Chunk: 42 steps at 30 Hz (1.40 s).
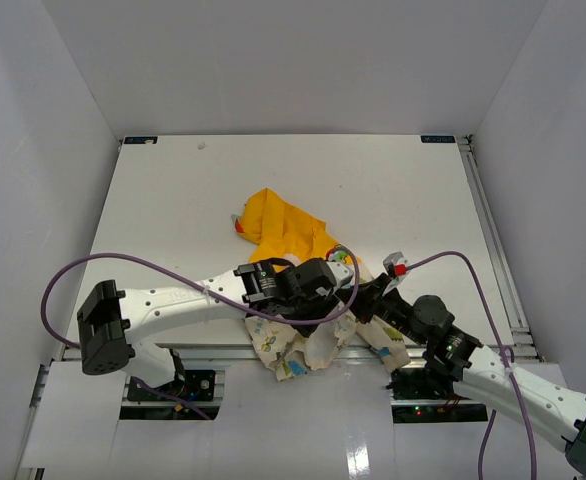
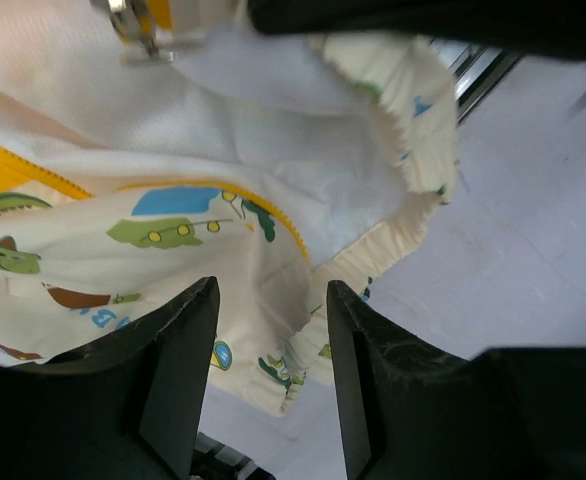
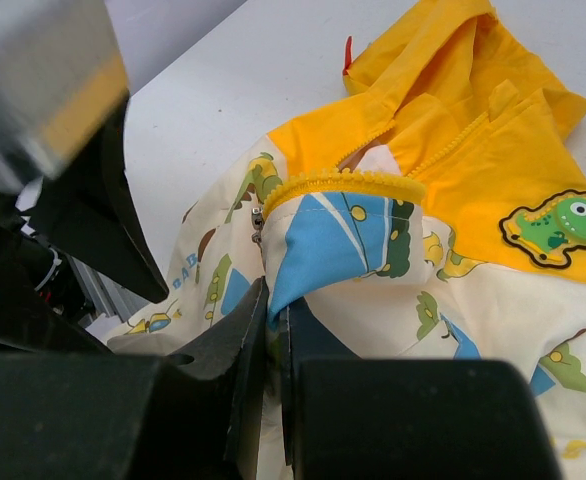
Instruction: Zip up the jacket
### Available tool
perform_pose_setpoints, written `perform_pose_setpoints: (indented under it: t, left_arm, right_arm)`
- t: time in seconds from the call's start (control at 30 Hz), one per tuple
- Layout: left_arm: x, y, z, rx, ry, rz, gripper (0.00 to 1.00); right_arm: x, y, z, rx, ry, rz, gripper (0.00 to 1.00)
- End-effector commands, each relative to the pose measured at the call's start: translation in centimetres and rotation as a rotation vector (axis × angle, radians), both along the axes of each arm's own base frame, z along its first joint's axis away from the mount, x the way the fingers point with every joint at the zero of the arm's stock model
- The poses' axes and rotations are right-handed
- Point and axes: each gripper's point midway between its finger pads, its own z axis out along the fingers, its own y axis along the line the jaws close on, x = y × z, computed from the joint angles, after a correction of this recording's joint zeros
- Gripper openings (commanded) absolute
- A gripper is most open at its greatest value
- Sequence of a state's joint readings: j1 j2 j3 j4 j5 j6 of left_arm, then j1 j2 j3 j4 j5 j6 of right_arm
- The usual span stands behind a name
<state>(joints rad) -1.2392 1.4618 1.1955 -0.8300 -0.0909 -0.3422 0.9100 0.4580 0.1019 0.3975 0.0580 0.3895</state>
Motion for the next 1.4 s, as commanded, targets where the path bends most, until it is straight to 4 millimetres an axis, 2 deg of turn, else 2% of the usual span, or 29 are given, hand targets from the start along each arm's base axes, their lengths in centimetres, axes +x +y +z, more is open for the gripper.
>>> perform_pose_setpoints:
  t: [0.0, 0.13, 0.2, 0.27, 0.53, 0.87, 1.13, 1.37]
  left_arm:
    - [0.5, -0.4, 2.4, 0.014, -0.042, -0.063, 0.58]
    - [-0.2, -1.6, 3.3, -0.033, -0.021, -0.129, 0.54]
    - [-0.8, -1.7, 2.8, -0.031, 0.0, -0.158, 0.52]
    - [-1.7, -1.6, 1.7, -0.024, 0.042, -0.191, 0.5]
    - [-1.9, -1.2, -1.6, 0.053, 0.076, -0.215, 0.48]
    - [-1.0, 0.4, -3.2, 0.13, 0.043, -0.139, 0.48]
    - [-1.7, 2.1, -4.9, 0.193, 0.079, -0.113, 0.48]
    - [-2.2, 3.0, -5.1, 0.197, 0.099, -0.097, 0.47]
  right_arm:
    - [0.5, -0.2, 0.8, 0.025, -0.02, -0.03, 0.08]
    - [0.5, -0.3, 0.8, 0.028, -0.021, -0.03, 0.08]
    - [0.5, -0.3, 0.8, 0.03, -0.021, -0.03, 0.08]
    - [0.4, -0.3, 0.9, 0.032, -0.023, -0.03, 0.08]
    - [0.5, -0.4, 0.8, 0.034, -0.024, -0.037, 0.08]
    - [0.4, -0.5, 0.8, 0.035, -0.027, -0.036, 0.08]
    - [0.5, -0.5, 1.0, 0.036, -0.033, -0.039, 0.08]
    - [0.6, -0.6, 1.1, 0.036, -0.035, -0.043, 0.08]
